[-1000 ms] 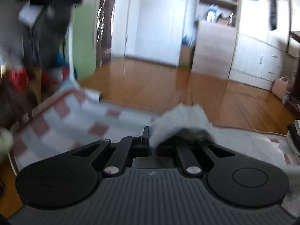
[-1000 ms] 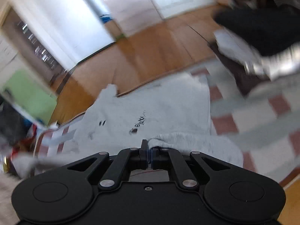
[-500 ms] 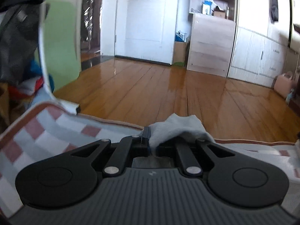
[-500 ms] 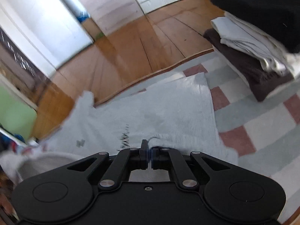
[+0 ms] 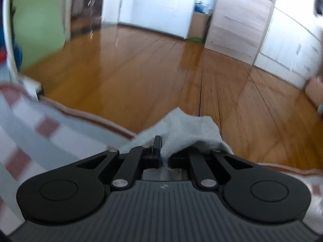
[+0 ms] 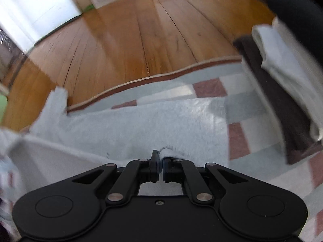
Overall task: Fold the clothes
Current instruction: 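Lower the folded fabric onto the shirt and open both grippers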
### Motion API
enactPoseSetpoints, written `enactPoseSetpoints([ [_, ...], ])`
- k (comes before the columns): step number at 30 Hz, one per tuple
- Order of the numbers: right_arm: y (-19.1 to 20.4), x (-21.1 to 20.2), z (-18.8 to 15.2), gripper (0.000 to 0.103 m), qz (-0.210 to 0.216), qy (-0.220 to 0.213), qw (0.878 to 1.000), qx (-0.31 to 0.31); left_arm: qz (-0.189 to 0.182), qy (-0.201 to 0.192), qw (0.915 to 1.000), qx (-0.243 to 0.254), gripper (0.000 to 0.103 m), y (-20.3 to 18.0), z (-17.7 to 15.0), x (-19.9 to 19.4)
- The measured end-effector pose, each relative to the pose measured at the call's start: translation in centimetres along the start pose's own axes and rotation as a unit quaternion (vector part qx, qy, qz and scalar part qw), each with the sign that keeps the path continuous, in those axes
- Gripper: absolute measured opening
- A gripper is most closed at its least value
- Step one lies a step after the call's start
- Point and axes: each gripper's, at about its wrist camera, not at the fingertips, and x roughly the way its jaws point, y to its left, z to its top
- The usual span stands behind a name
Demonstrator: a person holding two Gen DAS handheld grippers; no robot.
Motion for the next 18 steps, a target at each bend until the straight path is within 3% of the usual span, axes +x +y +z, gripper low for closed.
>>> enactPoseSetpoints([
  [4, -0.4, 2.5, -0.3, 0.005, -0.01, 0.0, 1.0, 0.007, -0.007, -0.01, 0.9996, 0.025, 0.006, 1.2, -1.7, 1.3],
  [10, 0.1, 4.2, 0.5, 0.005, -0.018, -0.003, 0.999, -0.044, -0.03, -0.018, 0.9994, 0.003, 0.006, 0.7, 1.7, 2.5],
  [12, 0.7, 4.2, 1.2, 0.005, -0.019, -0.005, 0.997, -0.07, -0.012, -0.008, 0.9983, 0.056, 0.006, -1.3, 2.8, 4.5],
  [14, 1.6, 4.9, 2.4, 0.005, -0.042, -0.002, 0.994, -0.099, -0.002, 0.007, 0.997, 0.077, 0.006, -2.2, 2.8, 6.7],
  [18, 1.6, 8.1, 5.0, 0.005, -0.05, 0.035, 0.993, -0.103, 0.011, 0.034, 0.9984, 0.044, 0.006, -0.9, 1.2, 9.6],
])
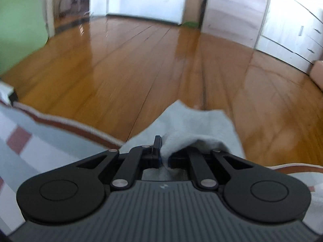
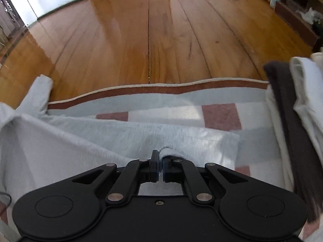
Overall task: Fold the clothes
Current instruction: 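Lower the folded fabric onto the shirt and open both grippers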
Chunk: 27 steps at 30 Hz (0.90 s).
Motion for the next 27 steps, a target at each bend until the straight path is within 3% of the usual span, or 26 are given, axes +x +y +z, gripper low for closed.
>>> enactPoseSetpoints([
  [4, -1.5, 3.5, 1.0, 0.005, 0.002, 0.057, 0.997, 0.042, -0.012, -0.012, 0.9998, 0.011, 0.006, 0.2, 0.1, -0.5],
  [8, -1.9, 3.1, 1.2, 0.005, 0.018, 0.057, 0.997, 0.047, -0.014, -0.009, 0.9998, 0.01, 0.006, 0.5, 0.7, -0.9],
  [12, -1.2, 4.1, 1.5, 0.006, 0.021, 0.071, 0.997, 0.003, 0.003, 0.028, 0.9993, -0.025, 0.03, 2.2, 0.2, 1.2],
  [17, -2.5, 3.3, 2.3, 0.007, 0.041, 0.027, 0.998, 0.029, -0.016, 0.013, 0.9995, -0.026, 0.027, 2.7, 0.9, 2.4],
  [21, -4.1, 2.3, 2.4, 0.024, 0.067, 0.008, 0.996, 0.056, -0.01, 0.014, 0.9995, -0.026, 0.03, 3.1, 0.7, 3.2],
  [23, -4.9, 1.8, 2.2, 0.025, 0.062, 0.003, 0.996, 0.07, -0.023, 0.02, 0.9984, -0.048, 0.032, 3.9, 0.8, 3.3],
  [27, -6.1, -0.3, 0.9, 0.025, 0.009, -0.04, 0.997, 0.071, -0.057, 0.001, 0.995, -0.082, 0.035, 5.3, 1.6, 2.0],
])
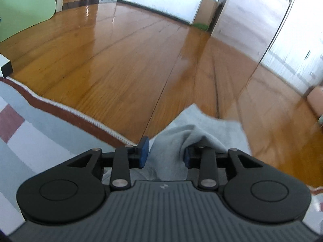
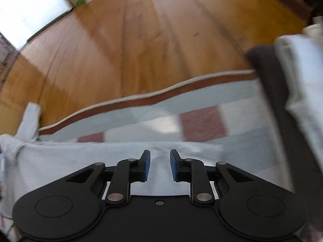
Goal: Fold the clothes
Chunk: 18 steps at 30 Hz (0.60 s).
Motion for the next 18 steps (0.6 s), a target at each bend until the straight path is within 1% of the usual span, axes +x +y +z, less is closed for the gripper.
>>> enactPoseSetpoints([
  [1, -0.3, -0.7, -0.5, 0.025, -0.018, -0.01, 1.0, 0.002, -0.017, -0.008, 0.9998, -0.01, 0.035, 0.4, 0.2, -0.5],
  [2, -0.6, -1.4, -1.2, 0.025, -0.031, -0.02, 0.999, 0.003, -0.043, -0.014, 0.9983, -0.037, 0.035, 1.1, 0.5, -1.1],
  [3, -0.9, -2.0, -2.0, 0.025, -0.036, -0.027, 0.999, 0.002, -0.071, -0.017, 0.9944, -0.076, 0.035, 2.2, 0.7, -1.5],
  [4, -1.2, -2.7, -2.9, 0.025, -0.039, -0.034, 0.999, -0.001, -0.097, -0.018, 0.9883, -0.116, 0.035, 3.4, 1.0, -1.9],
  [5, -1.5, -3.2, -4.0, 0.025, -0.037, -0.042, 0.998, -0.004, -0.117, -0.013, 0.9816, -0.151, 0.035, 4.5, 1.1, -2.0],
  [6, -1.7, -3.6, -4.8, 0.025, -0.036, -0.052, 0.998, -0.004, -0.124, -0.006, 0.9781, -0.167, 0.035, 5.3, 1.2, -2.0],
  [7, -1.9, -3.9, -5.6, 0.025, -0.031, -0.06, 0.998, -0.002, -0.114, 0.0, 0.9798, -0.164, 0.035, 5.7, 1.3, -2.0],
  [8, -2.3, -3.9, -6.2, 0.025, -0.02, -0.066, 0.998, 0.006, -0.09, 0.001, 0.985, -0.147, 0.035, 5.7, 1.3, -2.3],
  [9, -2.7, -4.0, -6.6, 0.025, -0.008, -0.069, 0.997, 0.015, -0.061, -0.004, 0.9906, -0.123, 0.035, 5.4, 1.3, -2.7],
  [10, -3.0, -3.9, -6.8, 0.026, 0.005, -0.069, 0.997, 0.024, -0.036, -0.011, 0.9941, -0.101, 0.035, 5.1, 1.3, -3.1],
  [11, -3.1, -3.7, -6.7, 0.026, 0.015, -0.07, 0.997, 0.035, -0.024, -0.022, 0.9958, -0.085, 0.035, 4.7, 1.4, -3.5],
  [12, -3.2, -3.6, -6.6, 0.031, 0.025, -0.071, 0.996, 0.045, -0.021, -0.035, 0.9966, -0.071, 0.037, 4.3, 1.7, -3.9],
  [13, -3.3, -3.4, -6.4, 0.039, 0.036, -0.071, 0.995, 0.053, -0.022, -0.048, 0.9969, -0.058, 0.04, 4.0, 2.0, -4.0],
  [14, -3.4, -3.2, -6.2, 0.04, 0.046, -0.071, 0.995, 0.059, -0.021, -0.058, 0.9971, -0.043, 0.042, 3.6, 2.3, -4.1],
  [16, -3.3, -2.3, -6.0, 0.041, 0.056, -0.061, 0.994, 0.066, -0.01, -0.067, 0.9975, -0.016, 0.042, 2.8, 2.5, -3.9],
  [17, -3.2, -1.5, -6.0, 0.041, 0.057, -0.05, 0.995, 0.068, -0.01, -0.063, 0.9979, -0.013, 0.042, 2.5, 2.3, -3.9],
  [18, -3.2, -0.9, -5.9, 0.041, 0.054, -0.041, 0.995, 0.069, -0.019, -0.057, 0.998, -0.017, 0.042, 2.3, 1.9, -4.1],
])
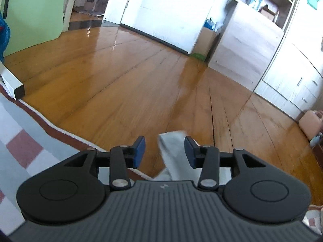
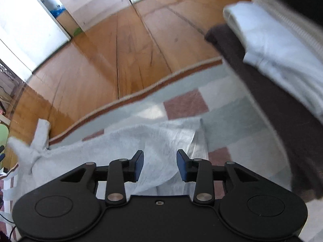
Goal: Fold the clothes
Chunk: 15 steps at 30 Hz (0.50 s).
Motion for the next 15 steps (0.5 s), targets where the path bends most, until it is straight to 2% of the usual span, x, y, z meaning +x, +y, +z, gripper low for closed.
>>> enactPoseSetpoints([
  [3, -0.4, 1.3, -0.3, 0.043, -0.018, 0.014, 1.0, 0.02, -0.043, 0.033, 0.9983, -0.021, 0.042, -1.1, -1.4, -0.9],
  [5, -0.7, 2.5, -0.3, 0.044, -0.019, 0.027, 0.999, 0.024, -0.065, 0.056, 0.9962, -0.014, 0.042, -2.5, -2.6, -1.3],
  [6, -0.5, 3.3, -0.2, 0.042, -0.024, 0.037, 0.999, 0.009, -0.075, 0.068, 0.9948, -0.005, 0.042, -3.4, -3.0, -1.3],
  [7, 0.2, 4.1, 0.1, 0.039, -0.045, 0.044, 0.998, -0.031, -0.083, 0.079, 0.9934, 0.006, 0.042, -4.3, -3.4, -1.2],
  [9, 2.0, 4.2, 0.7, 0.04, -0.089, 0.026, 0.991, -0.1, -0.09, 0.095, 0.9908, 0.034, 0.042, -6.0, -4.4, -0.9],
  [10, 2.5, 4.2, 0.9, 0.04, -0.102, 0.024, 0.988, -0.111, -0.09, 0.103, 0.9895, 0.046, 0.042, -6.7, -5.0, -0.9],
  [15, 0.7, 2.3, 0.4, 0.042, -0.056, 0.009, 0.998, -0.038, -0.108, 0.162, 0.977, 0.088, 0.042, -9.6, -7.6, -1.2],
])
